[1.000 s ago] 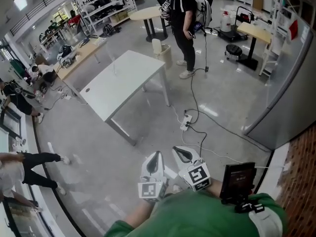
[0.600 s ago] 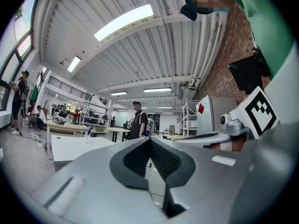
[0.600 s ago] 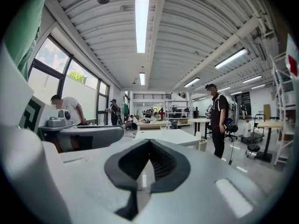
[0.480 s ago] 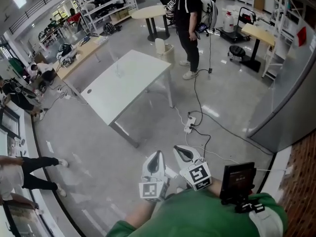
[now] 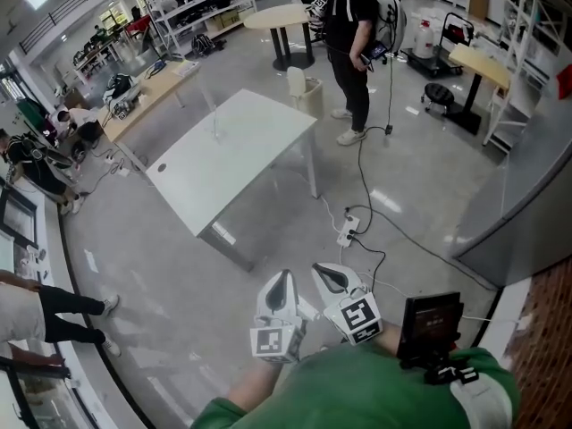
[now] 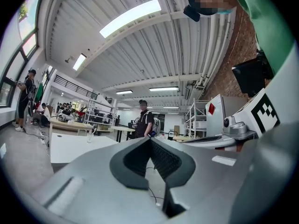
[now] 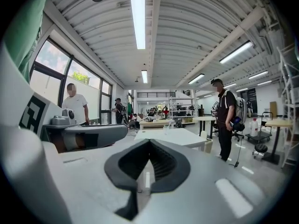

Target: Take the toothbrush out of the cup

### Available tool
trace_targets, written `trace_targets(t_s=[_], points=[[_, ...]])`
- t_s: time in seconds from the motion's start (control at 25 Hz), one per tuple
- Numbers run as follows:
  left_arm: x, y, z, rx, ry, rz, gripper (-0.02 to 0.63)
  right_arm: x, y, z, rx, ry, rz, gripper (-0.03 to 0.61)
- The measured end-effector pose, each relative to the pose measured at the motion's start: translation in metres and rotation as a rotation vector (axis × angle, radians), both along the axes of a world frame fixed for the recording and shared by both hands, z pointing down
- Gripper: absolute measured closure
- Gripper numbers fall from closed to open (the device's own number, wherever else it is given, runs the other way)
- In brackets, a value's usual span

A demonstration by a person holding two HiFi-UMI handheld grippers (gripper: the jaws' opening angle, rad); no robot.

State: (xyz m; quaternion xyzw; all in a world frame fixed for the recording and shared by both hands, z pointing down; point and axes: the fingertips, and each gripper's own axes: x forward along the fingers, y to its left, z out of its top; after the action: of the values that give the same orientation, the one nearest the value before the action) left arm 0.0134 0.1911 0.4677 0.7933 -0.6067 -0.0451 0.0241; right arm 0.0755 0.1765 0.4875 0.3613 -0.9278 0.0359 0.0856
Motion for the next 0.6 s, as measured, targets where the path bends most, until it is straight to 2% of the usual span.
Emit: trace_targets(t_s=[0.12,0.28,0.6], points=[[0.007,-0.046,0.017,0.015,-0.007,-0.003,0.609,0.008,-0.046,0.012,0.0,-0.006,-0.005,0.575],[0.014,-0.079,0.01,0.01,-0.006,-0.009,0.609,0.011,-0.078,0.007,-0.001,-0.011,-0.02,0.575],[0.015,-0.139,0.012,-0.009,-0.021,-0.093,0.609,0.015,-0.143,0.006,-0.005,-0.026,-0.083,0.575]])
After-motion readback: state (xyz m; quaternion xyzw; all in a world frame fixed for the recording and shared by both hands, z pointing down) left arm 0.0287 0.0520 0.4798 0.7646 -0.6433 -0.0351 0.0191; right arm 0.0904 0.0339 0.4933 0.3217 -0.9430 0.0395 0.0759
